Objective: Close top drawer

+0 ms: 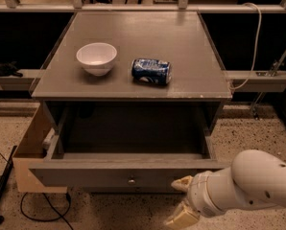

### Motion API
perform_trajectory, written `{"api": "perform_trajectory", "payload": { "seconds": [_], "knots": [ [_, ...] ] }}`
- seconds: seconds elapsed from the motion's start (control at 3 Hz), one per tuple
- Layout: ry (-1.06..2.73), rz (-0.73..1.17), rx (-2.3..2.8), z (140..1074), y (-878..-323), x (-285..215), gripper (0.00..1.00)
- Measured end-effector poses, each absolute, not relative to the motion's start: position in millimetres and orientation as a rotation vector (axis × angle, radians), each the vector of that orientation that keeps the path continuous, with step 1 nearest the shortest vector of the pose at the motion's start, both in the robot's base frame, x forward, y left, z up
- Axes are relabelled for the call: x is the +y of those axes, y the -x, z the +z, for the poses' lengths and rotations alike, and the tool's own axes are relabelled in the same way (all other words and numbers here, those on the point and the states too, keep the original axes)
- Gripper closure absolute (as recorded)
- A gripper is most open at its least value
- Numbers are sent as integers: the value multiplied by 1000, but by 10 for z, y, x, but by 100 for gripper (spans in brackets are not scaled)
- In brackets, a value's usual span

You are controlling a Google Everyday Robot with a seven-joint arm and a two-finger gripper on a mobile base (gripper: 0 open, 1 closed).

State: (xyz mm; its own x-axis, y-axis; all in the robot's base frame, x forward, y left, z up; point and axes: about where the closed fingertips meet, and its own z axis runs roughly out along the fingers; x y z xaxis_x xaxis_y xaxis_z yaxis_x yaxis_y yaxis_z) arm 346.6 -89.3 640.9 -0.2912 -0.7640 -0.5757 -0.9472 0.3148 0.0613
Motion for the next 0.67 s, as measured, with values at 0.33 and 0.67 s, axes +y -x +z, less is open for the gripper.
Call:
{"api": "perform_trajectory", "payload": {
  "seconds": [0.33, 0.67],
  "knots": [
    [1526, 514, 2156, 6369, -3747, -862, 48],
    [1539, 446, 2162, 6343, -4345, -832, 72]
  ]
}}
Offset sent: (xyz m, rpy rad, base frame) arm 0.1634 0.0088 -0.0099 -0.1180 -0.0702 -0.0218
